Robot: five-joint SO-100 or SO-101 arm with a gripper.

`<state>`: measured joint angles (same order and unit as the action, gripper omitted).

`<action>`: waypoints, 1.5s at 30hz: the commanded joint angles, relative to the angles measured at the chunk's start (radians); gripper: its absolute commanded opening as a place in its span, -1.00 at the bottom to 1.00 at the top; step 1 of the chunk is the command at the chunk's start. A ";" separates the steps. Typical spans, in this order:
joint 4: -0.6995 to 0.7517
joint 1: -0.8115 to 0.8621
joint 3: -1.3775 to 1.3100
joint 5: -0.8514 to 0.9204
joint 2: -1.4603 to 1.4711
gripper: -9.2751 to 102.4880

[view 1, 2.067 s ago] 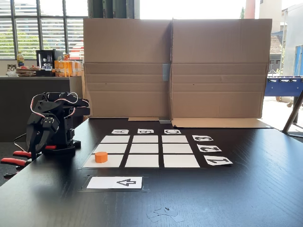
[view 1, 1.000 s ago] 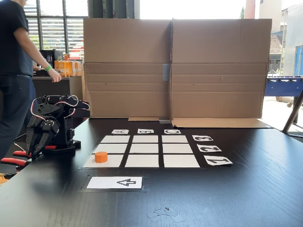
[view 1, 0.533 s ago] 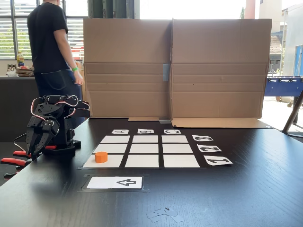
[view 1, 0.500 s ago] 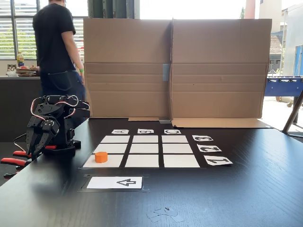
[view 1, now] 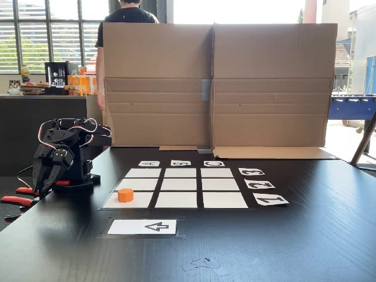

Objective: Pick up the round, orange token and place it in the grid on square A1.

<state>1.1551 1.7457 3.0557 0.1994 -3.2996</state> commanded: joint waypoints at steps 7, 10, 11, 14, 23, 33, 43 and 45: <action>-0.012 0.074 0.002 -0.008 0.002 -0.73; -0.012 0.071 0.002 -0.005 0.000 -0.73; -0.012 0.071 0.002 -0.005 0.000 -0.73; -0.012 0.071 0.002 -0.003 -0.003 -0.74; -0.015 0.078 0.002 -0.002 -0.025 -0.76; -0.017 0.069 0.002 -0.002 -0.025 -0.77; -0.015 0.067 0.002 -0.006 -0.009 -0.78; -0.015 0.060 0.002 -0.002 -0.009 -0.81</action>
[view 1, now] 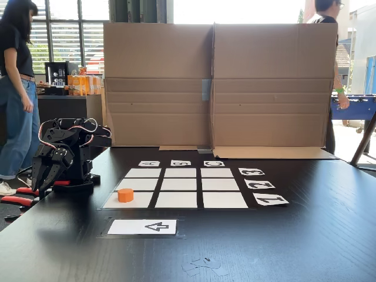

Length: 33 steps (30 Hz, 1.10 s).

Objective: Pick up the round, orange token and place it in the grid on square A1.

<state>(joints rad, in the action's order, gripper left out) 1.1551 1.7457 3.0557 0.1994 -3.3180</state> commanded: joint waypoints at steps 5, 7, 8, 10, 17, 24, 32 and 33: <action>-0.015 0.057 0.002 -0.006 0.009 -0.84; -0.015 0.057 0.002 -0.006 0.009 -0.84; -0.015 0.057 0.002 -0.006 0.009 -0.84; -0.015 0.057 0.002 -0.006 0.011 -0.84; -0.015 0.057 0.002 -0.006 0.009 -0.84; -0.015 0.060 0.002 -0.006 0.008 -0.84; -0.015 0.061 0.002 -0.006 0.003 -0.73; -0.015 0.061 0.002 -0.006 0.003 -0.71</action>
<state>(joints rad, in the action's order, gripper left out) 1.1551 1.7457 3.0557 0.1994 -3.3180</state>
